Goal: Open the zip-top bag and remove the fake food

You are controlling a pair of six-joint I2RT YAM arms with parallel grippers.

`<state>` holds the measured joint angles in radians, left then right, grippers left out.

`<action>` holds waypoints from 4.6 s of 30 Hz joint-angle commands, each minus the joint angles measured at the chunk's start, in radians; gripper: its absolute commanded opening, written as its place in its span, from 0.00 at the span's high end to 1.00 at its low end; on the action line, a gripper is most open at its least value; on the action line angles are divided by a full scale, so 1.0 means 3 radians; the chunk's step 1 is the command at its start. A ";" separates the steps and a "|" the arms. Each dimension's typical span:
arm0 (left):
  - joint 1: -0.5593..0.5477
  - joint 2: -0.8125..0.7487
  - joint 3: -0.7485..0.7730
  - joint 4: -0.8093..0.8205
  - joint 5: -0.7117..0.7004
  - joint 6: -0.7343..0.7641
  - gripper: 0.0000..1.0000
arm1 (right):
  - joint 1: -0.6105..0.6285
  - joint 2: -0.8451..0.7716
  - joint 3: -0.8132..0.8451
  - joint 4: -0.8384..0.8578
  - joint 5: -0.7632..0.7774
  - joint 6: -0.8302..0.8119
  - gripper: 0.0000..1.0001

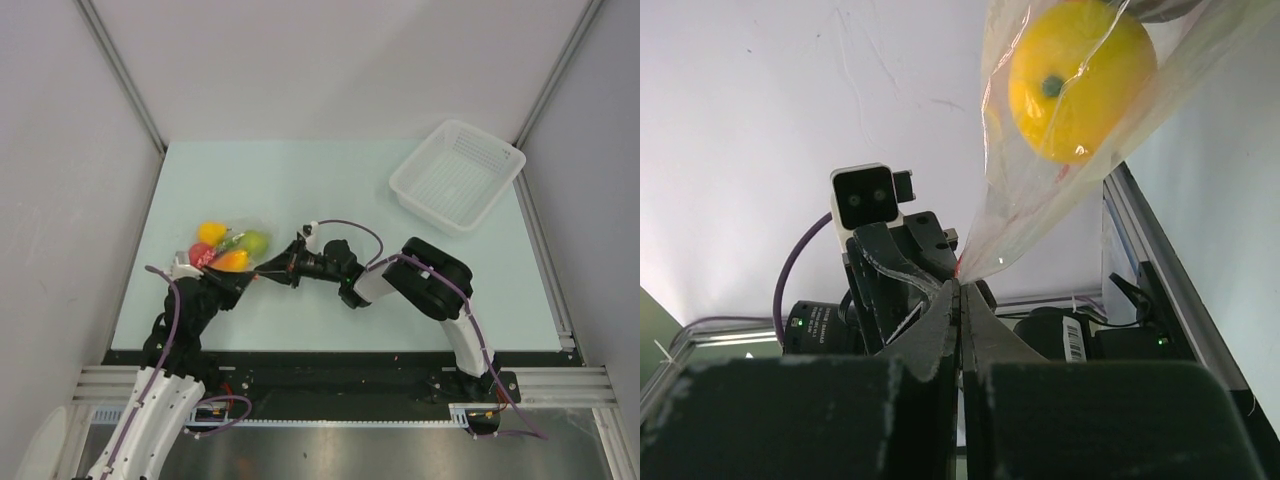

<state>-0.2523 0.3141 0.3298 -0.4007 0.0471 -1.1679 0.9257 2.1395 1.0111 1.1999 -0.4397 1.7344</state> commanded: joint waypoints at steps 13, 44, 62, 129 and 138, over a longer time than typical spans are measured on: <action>0.0038 -0.0208 0.0179 -0.0638 -0.0770 -0.0049 1.00 | -0.0283 -0.0326 -0.0680 0.0515 -0.0436 -0.0192 1.00; 0.0038 -0.0725 0.0174 -0.0669 0.0053 0.0135 1.00 | 0.0187 -0.0316 -0.0032 -0.0737 -0.0155 -0.0290 0.38; 0.0038 -0.0904 0.0087 -0.0756 0.0094 0.0073 1.00 | 0.0274 -0.0147 0.0316 -0.0896 0.0080 0.0007 0.59; 0.0038 -0.0301 0.1155 -0.0663 -0.0557 0.1310 1.00 | -0.0581 -0.1428 -0.0372 -0.2794 -0.0566 -0.2720 0.50; 0.0038 -0.0035 0.1309 -0.0561 -0.0259 0.1510 1.00 | -0.0360 -0.1809 0.0617 -0.4986 0.1168 -0.4615 0.20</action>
<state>-0.2462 0.2787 0.6701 -0.6182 -0.0921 -0.7708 0.8127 1.6405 1.1313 0.0326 -0.3428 0.6498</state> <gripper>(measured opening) 0.132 0.780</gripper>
